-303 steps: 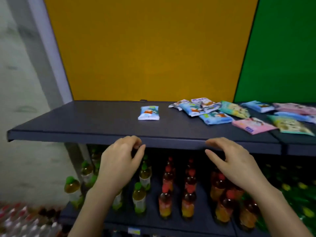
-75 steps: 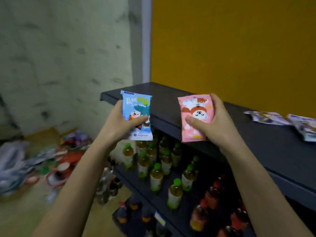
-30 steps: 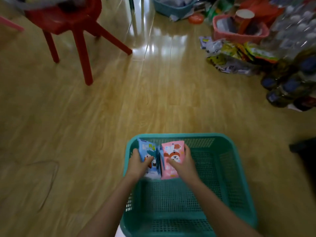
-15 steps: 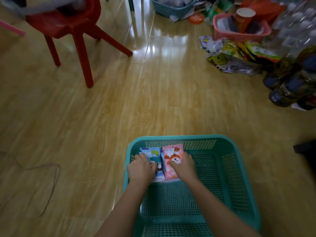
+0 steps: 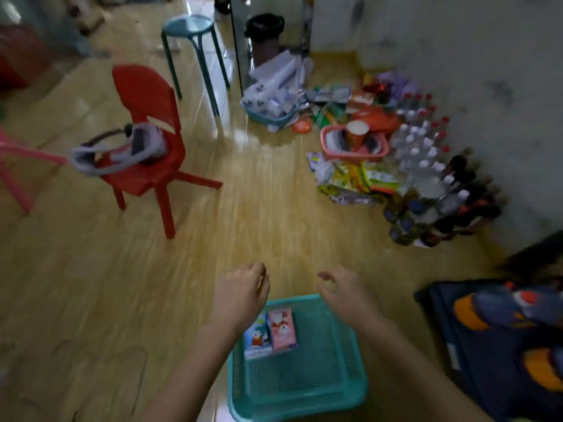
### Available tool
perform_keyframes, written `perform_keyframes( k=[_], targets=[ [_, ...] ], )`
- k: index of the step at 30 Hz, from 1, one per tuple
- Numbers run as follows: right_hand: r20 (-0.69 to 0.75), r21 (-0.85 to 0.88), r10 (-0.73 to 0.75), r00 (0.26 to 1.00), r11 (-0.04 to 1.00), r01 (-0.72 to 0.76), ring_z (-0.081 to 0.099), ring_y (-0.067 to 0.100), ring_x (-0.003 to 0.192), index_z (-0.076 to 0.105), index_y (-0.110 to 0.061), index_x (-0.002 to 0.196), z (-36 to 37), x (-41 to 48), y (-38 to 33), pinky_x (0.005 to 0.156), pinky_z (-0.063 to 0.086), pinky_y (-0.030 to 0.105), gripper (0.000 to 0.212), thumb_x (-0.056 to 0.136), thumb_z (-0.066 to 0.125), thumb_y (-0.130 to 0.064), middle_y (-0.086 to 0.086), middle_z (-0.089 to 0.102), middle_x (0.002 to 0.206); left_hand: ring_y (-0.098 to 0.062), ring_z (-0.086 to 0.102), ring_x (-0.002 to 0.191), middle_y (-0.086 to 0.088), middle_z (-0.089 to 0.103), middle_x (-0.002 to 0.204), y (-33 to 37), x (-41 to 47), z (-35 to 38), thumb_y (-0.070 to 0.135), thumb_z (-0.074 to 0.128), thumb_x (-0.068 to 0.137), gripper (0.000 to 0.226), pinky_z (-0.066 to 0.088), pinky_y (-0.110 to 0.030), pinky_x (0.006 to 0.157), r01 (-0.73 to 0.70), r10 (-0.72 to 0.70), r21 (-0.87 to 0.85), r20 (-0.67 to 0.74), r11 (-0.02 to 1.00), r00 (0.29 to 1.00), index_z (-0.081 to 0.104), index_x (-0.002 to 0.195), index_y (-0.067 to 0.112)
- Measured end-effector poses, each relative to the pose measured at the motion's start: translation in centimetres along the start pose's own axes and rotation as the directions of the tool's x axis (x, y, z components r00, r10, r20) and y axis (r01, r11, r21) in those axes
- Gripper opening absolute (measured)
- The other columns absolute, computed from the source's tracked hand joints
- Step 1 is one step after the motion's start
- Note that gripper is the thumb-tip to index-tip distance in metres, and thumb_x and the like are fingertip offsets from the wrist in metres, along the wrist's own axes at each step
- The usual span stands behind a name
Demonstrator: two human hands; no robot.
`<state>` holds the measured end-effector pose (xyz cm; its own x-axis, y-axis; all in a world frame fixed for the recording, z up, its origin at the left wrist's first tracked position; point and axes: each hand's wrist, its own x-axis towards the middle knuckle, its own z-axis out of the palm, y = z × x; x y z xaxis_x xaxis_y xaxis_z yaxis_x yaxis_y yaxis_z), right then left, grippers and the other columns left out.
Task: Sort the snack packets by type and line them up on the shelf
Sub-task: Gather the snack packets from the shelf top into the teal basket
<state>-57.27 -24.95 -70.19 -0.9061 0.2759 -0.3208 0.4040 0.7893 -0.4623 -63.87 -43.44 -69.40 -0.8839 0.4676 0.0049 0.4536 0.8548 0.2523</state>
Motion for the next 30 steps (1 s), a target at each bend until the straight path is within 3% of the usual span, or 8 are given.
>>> perform_keyframes(
  k=[4, 9, 14, 18, 22, 30],
  targets=[
    [-0.191, -0.046, -0.068, 0.979, 0.997, 0.060, 0.059, 0.018, 0.107, 0.060, -0.027, 0.118, -18.3, -7.1, -5.9, 0.087, 0.049, 0.036, 0.031, 0.091, 0.050, -0.035, -0.005, 0.063, 0.116, -0.019, 0.062, 0.050, 0.004, 0.063, 0.062, 7.3, 1.9, -17.8, 0.036, 0.045, 0.083, 0.026, 0.043, -0.027, 0.039, -0.174, 0.180, 0.058, -0.126, 0.983, 0.976, 0.061, 0.071, 0.019],
    [-0.385, -0.075, -0.091, 0.918, 0.995, 0.067, 0.057, 0.014, 0.105, 0.061, -0.024, 0.116, -37.3, -17.3, -11.0, 0.083, 0.045, 0.027, 0.028, 0.092, 0.051, -0.034, -0.006, 0.062, 0.113, -0.021, 0.064, 0.054, 0.004, 0.066, 0.064, 16.9, 2.7, -35.7, 0.039, 0.049, 0.080, 0.024, 0.041, -0.027, 0.040, -0.338, 0.352, 0.102, -0.214, 0.936, 0.911, 0.063, 0.073, 0.020],
    [-0.576, -0.113, 0.020, 0.817, 0.988, -0.103, 0.054, 0.015, 0.114, 0.057, -0.028, 0.121, -49.7, -29.8, -12.8, 0.090, 0.043, 0.030, 0.031, 0.093, 0.049, -0.038, -0.007, 0.059, 0.120, -0.021, 0.065, 0.062, 0.003, 0.066, 0.067, 25.7, 1.3, -47.5, 0.046, 0.036, 0.084, 0.036, 0.044, -0.030, 0.044, -0.517, 0.500, 0.047, -0.338, 0.855, 0.797, 0.061, 0.079, 0.021],
    [-0.708, -0.105, 0.134, 0.693, 0.951, -0.291, 0.054, 0.011, 0.111, 0.054, -0.034, 0.123, -53.8, -40.3, -12.4, 0.086, 0.048, 0.031, 0.033, 0.093, 0.045, -0.043, -0.013, 0.057, 0.120, -0.027, 0.067, 0.067, -0.002, 0.067, 0.067, 32.6, -1.1, -52.5, 0.045, 0.033, 0.081, 0.042, 0.044, -0.030, 0.047, -0.685, 0.652, 0.060, -0.378, 0.726, 0.658, 0.062, 0.073, 0.016],
    [-0.801, -0.031, 0.264, 0.537, 0.878, -0.478, 0.054, 0.010, 0.109, 0.053, -0.033, 0.125, -54.9, -50.9, -11.0, 0.082, 0.047, 0.030, 0.034, 0.093, 0.046, -0.042, -0.013, 0.056, 0.123, -0.031, 0.067, 0.071, -0.007, 0.070, 0.073, 39.9, -5.3, -54.7, 0.038, 0.050, 0.087, 0.028, 0.044, -0.031, 0.053, -0.820, 0.748, 0.020, -0.423, 0.572, 0.511, 0.066, 0.080, 0.016],
    [-0.858, 0.217, 0.489, 0.159, 0.625, -0.750, 0.055, 0.015, 0.112, 0.057, -0.029, 0.121, -53.4, -71.0, -7.3, 0.080, 0.043, 0.030, 0.032, 0.092, 0.050, -0.040, -0.010, 0.059, 0.121, -0.027, 0.062, 0.084, -0.001, 0.066, 0.082, 55.5, -18.1, -54.7, 0.035, 0.052, 0.091, 0.021, 0.031, -0.027, 0.058, -0.984, 0.868, -0.136, -0.468, 0.117, 0.168, 0.061, 0.087, 0.016]
  ],
)
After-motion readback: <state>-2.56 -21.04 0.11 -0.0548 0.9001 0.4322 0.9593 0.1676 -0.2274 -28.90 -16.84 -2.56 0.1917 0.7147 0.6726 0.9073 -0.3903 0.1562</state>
